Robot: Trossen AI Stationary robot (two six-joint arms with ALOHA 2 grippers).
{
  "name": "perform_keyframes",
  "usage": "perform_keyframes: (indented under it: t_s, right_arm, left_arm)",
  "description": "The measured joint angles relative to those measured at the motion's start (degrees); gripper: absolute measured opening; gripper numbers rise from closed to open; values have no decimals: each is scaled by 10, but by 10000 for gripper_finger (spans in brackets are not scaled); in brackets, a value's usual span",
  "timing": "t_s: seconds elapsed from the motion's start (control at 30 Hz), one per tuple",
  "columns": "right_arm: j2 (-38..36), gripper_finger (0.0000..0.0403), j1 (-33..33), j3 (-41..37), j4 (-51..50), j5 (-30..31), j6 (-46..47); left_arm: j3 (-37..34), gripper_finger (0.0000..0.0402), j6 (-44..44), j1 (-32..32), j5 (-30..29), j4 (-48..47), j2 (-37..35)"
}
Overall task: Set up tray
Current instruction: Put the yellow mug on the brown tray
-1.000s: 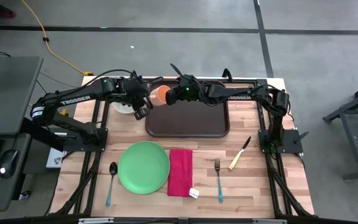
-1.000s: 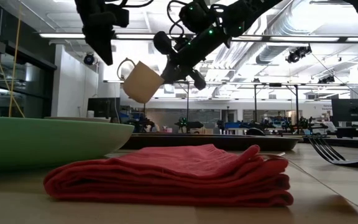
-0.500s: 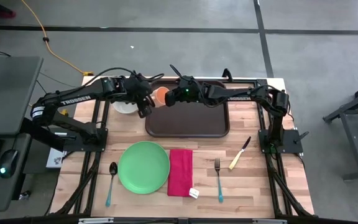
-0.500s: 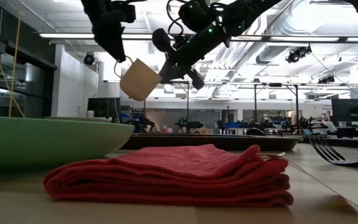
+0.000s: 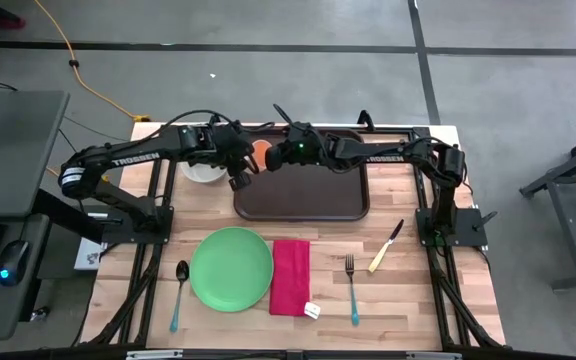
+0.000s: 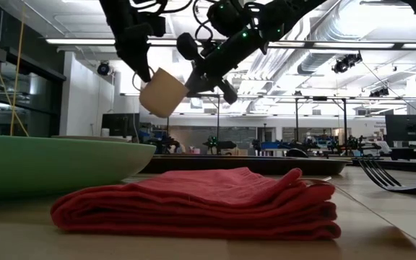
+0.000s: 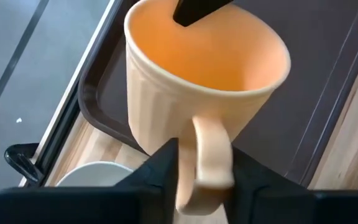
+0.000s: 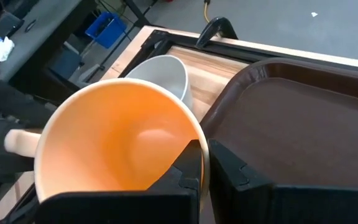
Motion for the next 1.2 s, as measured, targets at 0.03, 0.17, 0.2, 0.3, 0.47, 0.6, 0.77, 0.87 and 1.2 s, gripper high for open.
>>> perform_keyframes:
  t_s: [0.03, 0.17, 0.2, 0.3, 0.47, 0.6, 0.77, 0.87, 1.2]
  right_arm:
    - [0, 0, 0, 0, -2, 0, 0]
    - [0, 1, 0, 0, -2, 3, 2]
    - [0, 1, 0, 0, -2, 4, 2]
    - [0, 1, 0, 0, -2, 8, 2]
    - [0, 1, -1, 0, 2, 10, 0]
    - [0, 1, -6, 0, 11, -2, -1]
    - [0, 1, -16, 0, 20, -27, -1]
    - [0, 1, -18, 0, 23, -33, -1]
    - [0, 1, -23, 0, 37, -39, -1]
  left_arm:
    - [0, 106, 0, 0, 0, 0, 0]
    - [0, 66, 5, -1, 2, 2, 0]
    - [0, 65, 10, 0, 1, 2, 0]
    - [0, 65, 26, 0, -5, 3, 0]
    - [0, 66, 29, 0, -17, 3, 0]
    - [0, 70, 31, 0, -27, 4, 0]
    - [1, 65, 40, 0, -32, -1, 0]
    - [1, 65, 43, 0, -34, -6, 0]
    - [1, 67, 49, 0, -49, -36, 1]
